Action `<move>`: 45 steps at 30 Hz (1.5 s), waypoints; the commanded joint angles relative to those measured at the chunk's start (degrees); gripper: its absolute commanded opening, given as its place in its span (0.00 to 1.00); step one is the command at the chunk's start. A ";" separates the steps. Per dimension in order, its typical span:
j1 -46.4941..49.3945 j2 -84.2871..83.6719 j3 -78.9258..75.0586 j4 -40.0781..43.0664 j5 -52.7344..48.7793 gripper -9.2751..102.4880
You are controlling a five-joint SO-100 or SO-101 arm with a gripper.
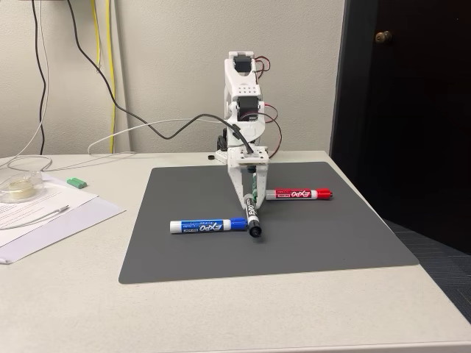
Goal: Pick up the black marker.
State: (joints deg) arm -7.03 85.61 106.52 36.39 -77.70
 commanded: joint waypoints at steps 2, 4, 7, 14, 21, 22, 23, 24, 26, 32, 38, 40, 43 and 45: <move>-1.05 5.98 -3.52 -0.62 10.63 0.08; -1.41 8.00 -3.52 -2.46 17.75 0.08; -1.93 11.43 -3.52 -5.36 28.13 0.08; -0.18 20.65 -5.54 -4.31 42.98 0.08; 1.76 23.47 -18.98 6.06 61.96 0.08; 2.02 23.47 -20.92 7.56 63.98 0.08; 2.29 23.55 -22.59 9.05 66.01 0.08; 2.55 23.73 -23.82 10.28 67.41 0.08; 2.72 24.35 -25.49 12.57 69.17 0.08; 3.08 32.34 -19.25 15.73 69.87 0.08; 3.08 47.02 0.00 8.00 69.79 0.08; 2.72 52.73 7.56 4.57 69.08 0.08; 2.02 61.00 18.63 -0.53 69.08 0.08; 1.14 64.42 23.64 -3.34 69.43 0.08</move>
State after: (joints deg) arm -5.01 145.28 126.74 36.21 -8.26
